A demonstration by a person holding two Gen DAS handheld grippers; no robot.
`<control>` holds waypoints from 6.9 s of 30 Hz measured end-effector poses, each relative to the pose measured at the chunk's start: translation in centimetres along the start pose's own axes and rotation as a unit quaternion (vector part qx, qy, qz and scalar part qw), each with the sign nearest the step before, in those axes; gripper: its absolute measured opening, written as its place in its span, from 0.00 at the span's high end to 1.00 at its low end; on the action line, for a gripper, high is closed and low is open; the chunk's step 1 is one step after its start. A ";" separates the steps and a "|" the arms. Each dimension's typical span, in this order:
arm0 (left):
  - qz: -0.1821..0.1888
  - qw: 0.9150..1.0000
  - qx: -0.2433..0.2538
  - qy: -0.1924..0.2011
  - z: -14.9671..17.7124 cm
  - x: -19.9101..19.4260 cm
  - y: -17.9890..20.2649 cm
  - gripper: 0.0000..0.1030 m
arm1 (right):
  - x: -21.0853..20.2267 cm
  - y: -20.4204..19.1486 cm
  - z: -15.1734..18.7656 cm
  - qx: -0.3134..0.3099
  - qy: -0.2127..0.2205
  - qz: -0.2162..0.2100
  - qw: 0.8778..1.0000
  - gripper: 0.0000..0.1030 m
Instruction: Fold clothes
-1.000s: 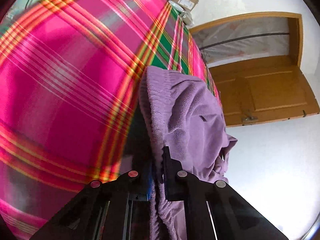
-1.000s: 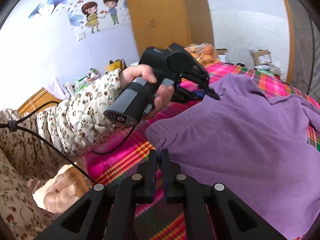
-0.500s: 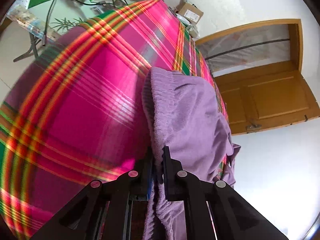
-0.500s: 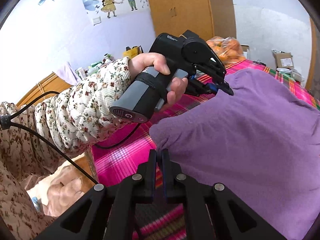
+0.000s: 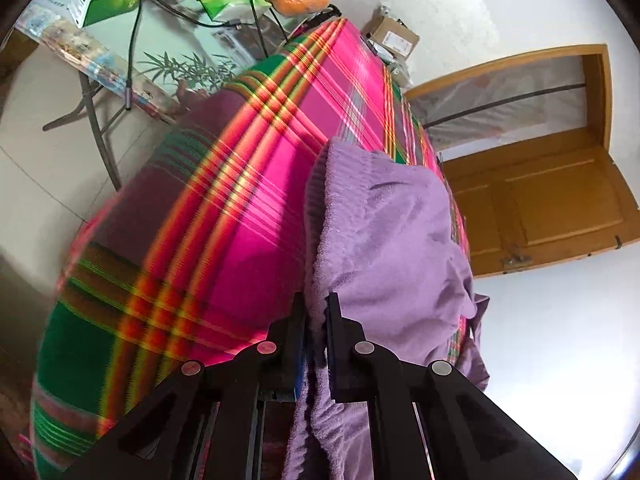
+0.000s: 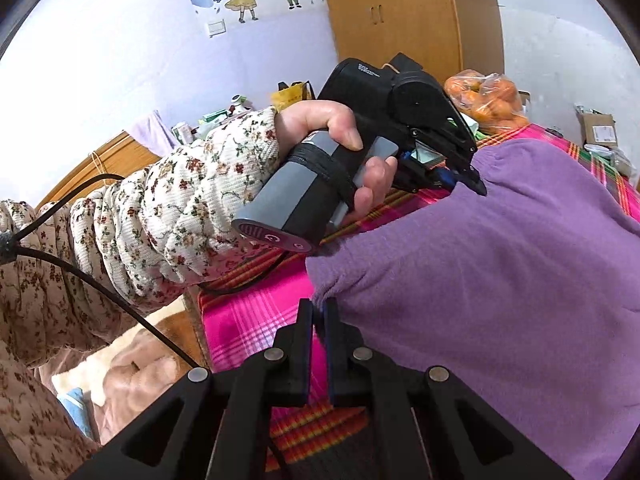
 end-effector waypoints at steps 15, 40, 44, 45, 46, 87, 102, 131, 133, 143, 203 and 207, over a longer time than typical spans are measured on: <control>-0.020 1.000 -0.011 0.021 -0.9 -3.1 -1.7 0.92 | 2.7 -1.5 -2.1 -0.016 0.000 -0.033 0.999 0.95; -0.036 0.994 0.002 0.100 7.0 -12.3 -0.7 0.82 | -9.2 6.9 6.0 0.147 0.044 0.101 0.983 0.72; -0.055 0.992 0.030 0.113 10.5 -12.9 0.0 0.82 | -13.6 9.9 9.9 0.199 0.051 0.170 0.964 0.72; -0.059 0.991 0.038 0.113 11.3 -12.8 0.2 0.82 | -14.7 10.6 10.9 0.212 0.053 0.187 0.958 0.72; -0.061 0.991 0.045 0.110 12.3 -12.5 0.4 0.82 | -15.9 11.3 12.1 0.229 0.056 0.204 0.950 0.72; -0.158 0.907 0.391 0.011 30.2 4.5 10.2 0.59 | -29.0 29.4 27.9 0.390 -0.009 0.393 0.833 0.60; -0.172 0.893 0.416 0.023 30.7 5.3 10.5 0.57 | -24.8 28.9 24.7 0.395 0.011 0.329 0.858 0.52; -0.164 0.873 0.460 0.019 32.7 5.2 10.8 0.56 | -32.9 25.6 27.5 0.427 0.090 0.388 0.812 0.95; -0.168 0.866 0.470 0.022 33.1 5.3 10.9 0.56 | -33.5 25.3 27.7 0.432 0.099 0.390 0.807 0.95; -0.204 0.828 0.521 0.032 35.2 6.2 11.3 0.56 | -35.1 24.1 27.1 0.418 0.127 0.395 0.808 0.95; -0.156 0.848 0.505 0.023 38.2 4.1 9.9 0.91 | -35.9 15.7 34.5 0.463 0.094 0.419 0.775 0.94; -0.146 0.871 0.468 0.028 36.7 2.2 9.0 0.83 | -35.7 15.5 34.5 0.462 0.079 0.426 0.774 0.92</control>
Point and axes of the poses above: each gripper's, at about its wrist camera, not at the fingertips, and x roughly the way its jaws point, y to its right, z to its underside, the point moved 3 cm from there along x, roughly the way its jaws point, and after that the axes turned 10 degrees about -x, right-handed, at the moved point
